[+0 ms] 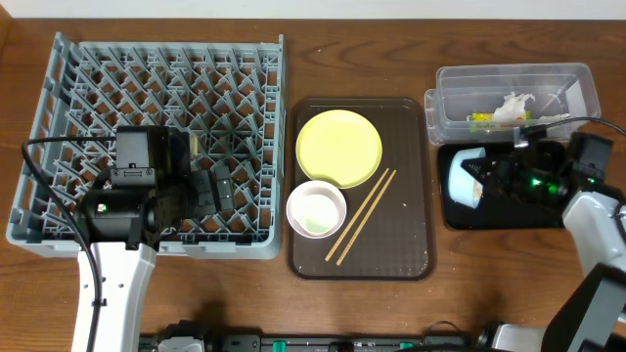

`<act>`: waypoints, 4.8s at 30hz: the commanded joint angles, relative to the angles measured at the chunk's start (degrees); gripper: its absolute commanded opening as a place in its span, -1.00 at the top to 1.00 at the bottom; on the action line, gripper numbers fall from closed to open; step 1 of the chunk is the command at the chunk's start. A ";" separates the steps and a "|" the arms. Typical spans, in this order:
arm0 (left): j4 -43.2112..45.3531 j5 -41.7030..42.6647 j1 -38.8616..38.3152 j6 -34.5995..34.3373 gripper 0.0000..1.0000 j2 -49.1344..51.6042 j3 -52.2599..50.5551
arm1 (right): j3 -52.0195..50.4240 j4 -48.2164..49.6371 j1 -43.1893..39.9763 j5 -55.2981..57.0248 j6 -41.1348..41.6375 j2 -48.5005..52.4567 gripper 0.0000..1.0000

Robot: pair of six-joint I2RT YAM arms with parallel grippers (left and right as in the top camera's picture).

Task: Sort waste into correct bins and load items into the dishwasher rack
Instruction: 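Tip the blue bowl over the black tray to pour out rice, then place the empty blue bowl onto the yellow plate with right gripper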

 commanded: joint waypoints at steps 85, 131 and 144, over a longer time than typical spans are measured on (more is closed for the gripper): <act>-0.15 0.72 0.24 -0.07 -0.96 0.31 0.83 | 4.81 15.63 -18.75 -29.40 15.65 15.13 0.98; -0.13 0.72 0.24 -0.07 -0.96 0.31 0.83 | 4.81 31.65 54.62 51.17 -7.98 8.02 0.98; -0.11 0.72 0.24 -0.07 -0.95 0.31 0.83 | 4.83 33.46 54.60 46.71 -7.96 12.44 0.05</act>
